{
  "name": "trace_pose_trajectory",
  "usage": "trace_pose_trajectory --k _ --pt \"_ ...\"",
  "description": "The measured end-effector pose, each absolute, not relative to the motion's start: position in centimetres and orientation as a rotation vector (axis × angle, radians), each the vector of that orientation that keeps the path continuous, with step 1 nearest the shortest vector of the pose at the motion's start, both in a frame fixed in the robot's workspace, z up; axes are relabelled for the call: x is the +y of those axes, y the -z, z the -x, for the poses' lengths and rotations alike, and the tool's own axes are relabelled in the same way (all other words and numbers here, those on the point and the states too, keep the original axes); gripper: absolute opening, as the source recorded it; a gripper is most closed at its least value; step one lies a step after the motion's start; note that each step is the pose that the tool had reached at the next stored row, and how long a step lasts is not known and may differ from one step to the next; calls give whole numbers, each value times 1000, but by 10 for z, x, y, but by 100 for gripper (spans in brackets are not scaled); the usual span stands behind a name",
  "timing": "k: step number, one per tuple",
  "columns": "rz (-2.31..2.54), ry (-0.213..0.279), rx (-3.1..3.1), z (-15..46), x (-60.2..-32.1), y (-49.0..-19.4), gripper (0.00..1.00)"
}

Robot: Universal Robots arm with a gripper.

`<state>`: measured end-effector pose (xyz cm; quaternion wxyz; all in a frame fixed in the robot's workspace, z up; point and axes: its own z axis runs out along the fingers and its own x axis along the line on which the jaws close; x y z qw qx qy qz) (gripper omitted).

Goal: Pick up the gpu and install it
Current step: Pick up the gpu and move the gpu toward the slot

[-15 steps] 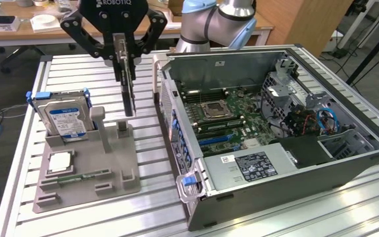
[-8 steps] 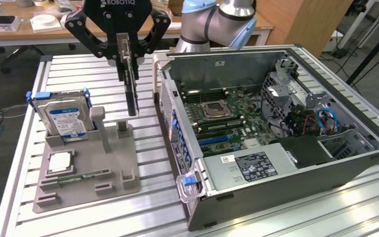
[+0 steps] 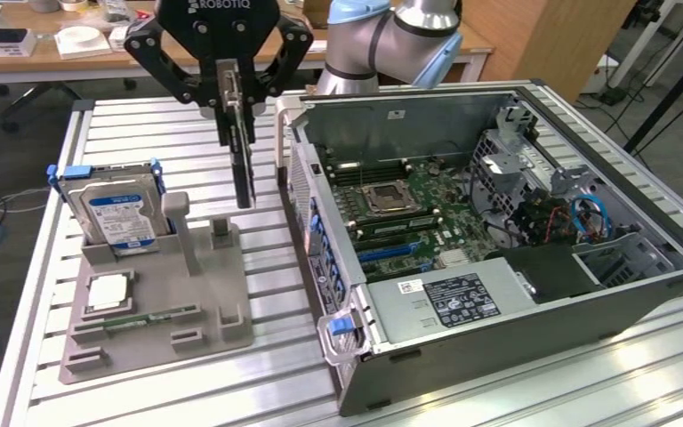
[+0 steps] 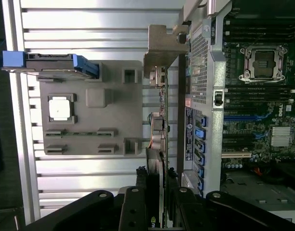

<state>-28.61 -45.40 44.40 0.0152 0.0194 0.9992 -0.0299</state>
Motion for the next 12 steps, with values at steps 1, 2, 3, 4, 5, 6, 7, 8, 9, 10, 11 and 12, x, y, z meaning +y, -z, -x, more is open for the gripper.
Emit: trace_pose_trajectory --k 1,2,3,4,5,6,7,8,9,10,11,12 --pt "-60 93 3109 286 -454 -444 26" --pt "-60 93 3109 285 -454 -444 26" --pt "-60 93 3109 284 -454 -444 26" --pt "-60 93 3109 284 -454 -444 26" --pt "-60 93 3109 283 -454 -444 26" --pt "-60 93 3109 283 -454 -444 26" --pt "-60 93 3109 282 -454 -444 26" --pt "-60 93 3109 282 -454 -444 26" --pt "-60 93 3109 281 -454 -444 26" --pt "-60 93 3109 280 -454 -444 26" --pt "-60 93 3109 280 -454 -444 26" --pt "-60 93 3109 279 -454 -444 26"
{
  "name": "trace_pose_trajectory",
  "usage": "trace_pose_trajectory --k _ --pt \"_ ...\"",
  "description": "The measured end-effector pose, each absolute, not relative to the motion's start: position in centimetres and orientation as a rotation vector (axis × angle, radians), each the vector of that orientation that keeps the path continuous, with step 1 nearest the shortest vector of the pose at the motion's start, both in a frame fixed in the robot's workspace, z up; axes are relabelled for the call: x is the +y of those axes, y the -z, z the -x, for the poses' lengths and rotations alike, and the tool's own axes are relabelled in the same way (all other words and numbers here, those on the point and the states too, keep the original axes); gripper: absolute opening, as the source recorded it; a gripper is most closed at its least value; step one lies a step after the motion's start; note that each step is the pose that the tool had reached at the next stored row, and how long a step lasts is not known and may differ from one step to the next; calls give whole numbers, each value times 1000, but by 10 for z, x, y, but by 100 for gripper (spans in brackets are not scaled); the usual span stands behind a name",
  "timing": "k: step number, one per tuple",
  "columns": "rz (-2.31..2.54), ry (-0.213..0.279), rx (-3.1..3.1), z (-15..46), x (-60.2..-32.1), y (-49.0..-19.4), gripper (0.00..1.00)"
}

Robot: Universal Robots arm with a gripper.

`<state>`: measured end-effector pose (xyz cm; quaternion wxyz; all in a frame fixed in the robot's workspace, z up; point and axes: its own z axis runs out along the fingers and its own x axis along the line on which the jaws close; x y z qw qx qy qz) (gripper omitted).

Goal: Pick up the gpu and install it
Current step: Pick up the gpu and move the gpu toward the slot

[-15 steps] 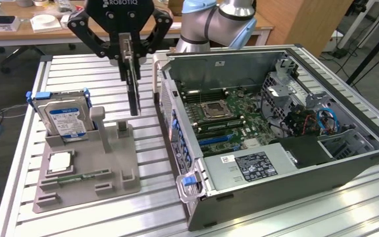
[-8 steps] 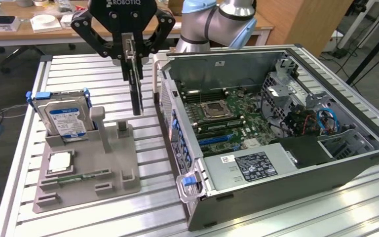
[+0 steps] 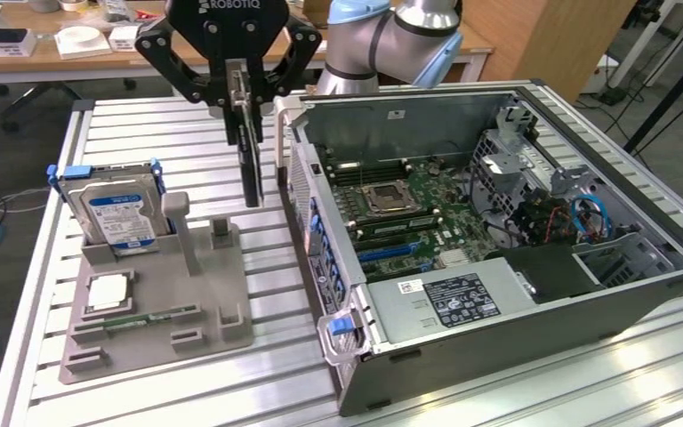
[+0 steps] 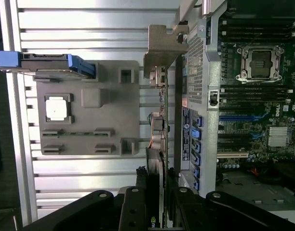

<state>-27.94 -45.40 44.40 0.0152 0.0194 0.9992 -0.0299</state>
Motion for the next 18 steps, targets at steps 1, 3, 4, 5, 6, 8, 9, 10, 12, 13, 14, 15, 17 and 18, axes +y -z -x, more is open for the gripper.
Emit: trace_pose_trajectory --k 1,3,4,5,6,8,9,10,12,13,14,15,17,18 --pt "-60 93 3109 279 -454 -444 26" --pt "-60 93 3109 278 -454 -444 26" --pt "-60 93 3109 277 -454 -444 26" --pt "-60 93 3109 277 -454 -444 26" --pt "-60 93 3109 276 -454 -444 26" --pt "-60 93 3109 275 -454 -444 26" --pt "-60 93 3109 275 -454 -444 26" --pt "-60 93 3109 274 -454 -444 26" --pt "-60 93 3109 273 -454 -444 26" --pt "-60 93 3109 273 -454 -444 26" --pt "-60 93 3109 272 -454 -444 26" --pt "-60 93 3109 271 -454 -444 26" --pt "-60 93 3109 270 -454 -444 26" --pt "-60 93 3109 270 -454 -444 26"
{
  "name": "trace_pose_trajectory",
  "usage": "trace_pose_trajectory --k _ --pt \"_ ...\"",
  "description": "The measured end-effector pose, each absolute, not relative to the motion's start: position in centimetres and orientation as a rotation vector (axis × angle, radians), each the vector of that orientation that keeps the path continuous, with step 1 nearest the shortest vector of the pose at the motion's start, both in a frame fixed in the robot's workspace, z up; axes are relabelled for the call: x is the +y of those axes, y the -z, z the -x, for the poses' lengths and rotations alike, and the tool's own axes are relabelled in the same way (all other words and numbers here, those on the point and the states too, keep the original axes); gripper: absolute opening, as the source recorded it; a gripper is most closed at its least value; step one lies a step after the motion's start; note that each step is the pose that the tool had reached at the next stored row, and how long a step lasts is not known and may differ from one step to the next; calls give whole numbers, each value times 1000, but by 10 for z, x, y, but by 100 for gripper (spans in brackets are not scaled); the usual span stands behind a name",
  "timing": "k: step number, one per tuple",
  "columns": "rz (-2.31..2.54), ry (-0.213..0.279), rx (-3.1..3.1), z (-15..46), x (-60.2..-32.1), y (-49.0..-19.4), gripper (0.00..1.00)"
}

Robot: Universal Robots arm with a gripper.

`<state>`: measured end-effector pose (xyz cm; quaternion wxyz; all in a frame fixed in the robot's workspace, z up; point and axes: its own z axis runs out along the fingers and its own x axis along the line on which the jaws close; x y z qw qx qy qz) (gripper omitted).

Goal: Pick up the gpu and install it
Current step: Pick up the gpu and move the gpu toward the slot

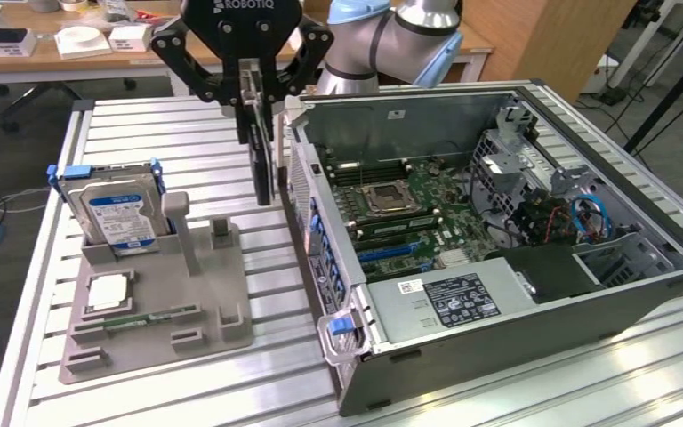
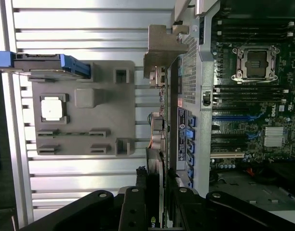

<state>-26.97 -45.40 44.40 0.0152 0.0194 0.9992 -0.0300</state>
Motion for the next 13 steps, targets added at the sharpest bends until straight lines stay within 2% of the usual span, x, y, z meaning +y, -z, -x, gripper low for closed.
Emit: trace_pose_trajectory --k 13 --pt "-60 93 3109 263 -454 -444 26"
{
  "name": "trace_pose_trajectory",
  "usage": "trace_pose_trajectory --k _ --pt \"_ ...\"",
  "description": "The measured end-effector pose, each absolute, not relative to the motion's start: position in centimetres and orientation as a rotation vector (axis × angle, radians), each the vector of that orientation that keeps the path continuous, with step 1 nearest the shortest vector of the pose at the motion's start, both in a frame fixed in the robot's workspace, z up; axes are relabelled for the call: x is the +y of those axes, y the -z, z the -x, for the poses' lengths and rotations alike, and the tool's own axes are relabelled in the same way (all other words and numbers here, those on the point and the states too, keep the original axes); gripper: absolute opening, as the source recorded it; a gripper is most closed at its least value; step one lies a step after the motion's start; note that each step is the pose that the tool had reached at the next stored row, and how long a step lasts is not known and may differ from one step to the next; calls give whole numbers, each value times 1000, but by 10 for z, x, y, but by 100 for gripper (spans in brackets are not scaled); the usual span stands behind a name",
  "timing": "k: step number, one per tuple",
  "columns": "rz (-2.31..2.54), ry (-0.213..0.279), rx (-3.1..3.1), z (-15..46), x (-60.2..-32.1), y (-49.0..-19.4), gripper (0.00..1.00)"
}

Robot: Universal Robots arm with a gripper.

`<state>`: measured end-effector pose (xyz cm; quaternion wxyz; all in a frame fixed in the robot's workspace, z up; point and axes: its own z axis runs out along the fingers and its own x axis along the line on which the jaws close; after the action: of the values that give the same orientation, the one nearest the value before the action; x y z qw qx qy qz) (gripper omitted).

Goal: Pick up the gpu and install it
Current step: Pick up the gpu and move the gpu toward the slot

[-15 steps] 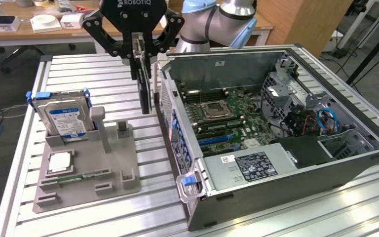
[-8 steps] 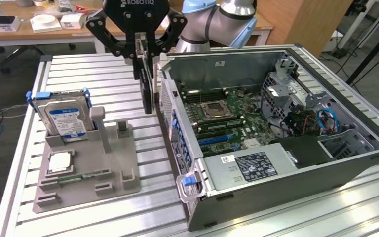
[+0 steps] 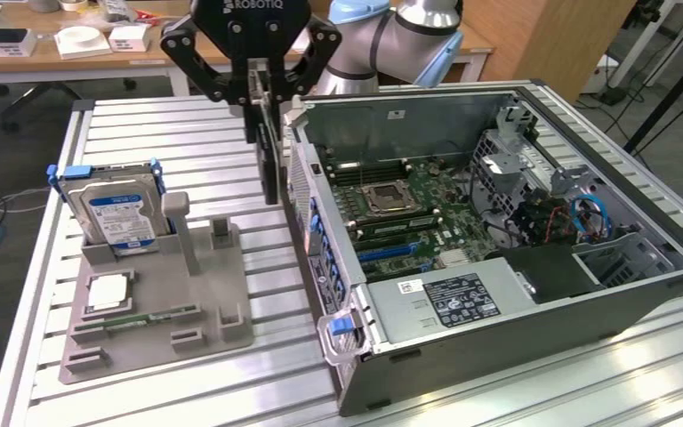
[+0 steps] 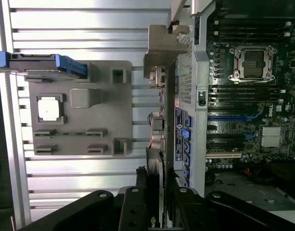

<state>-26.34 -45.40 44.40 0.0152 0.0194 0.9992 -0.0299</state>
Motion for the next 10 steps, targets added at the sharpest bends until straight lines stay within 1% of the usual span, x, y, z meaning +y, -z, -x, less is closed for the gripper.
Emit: trace_pose_trajectory --k 10 --pt "-60 93 3109 259 -454 -444 26"
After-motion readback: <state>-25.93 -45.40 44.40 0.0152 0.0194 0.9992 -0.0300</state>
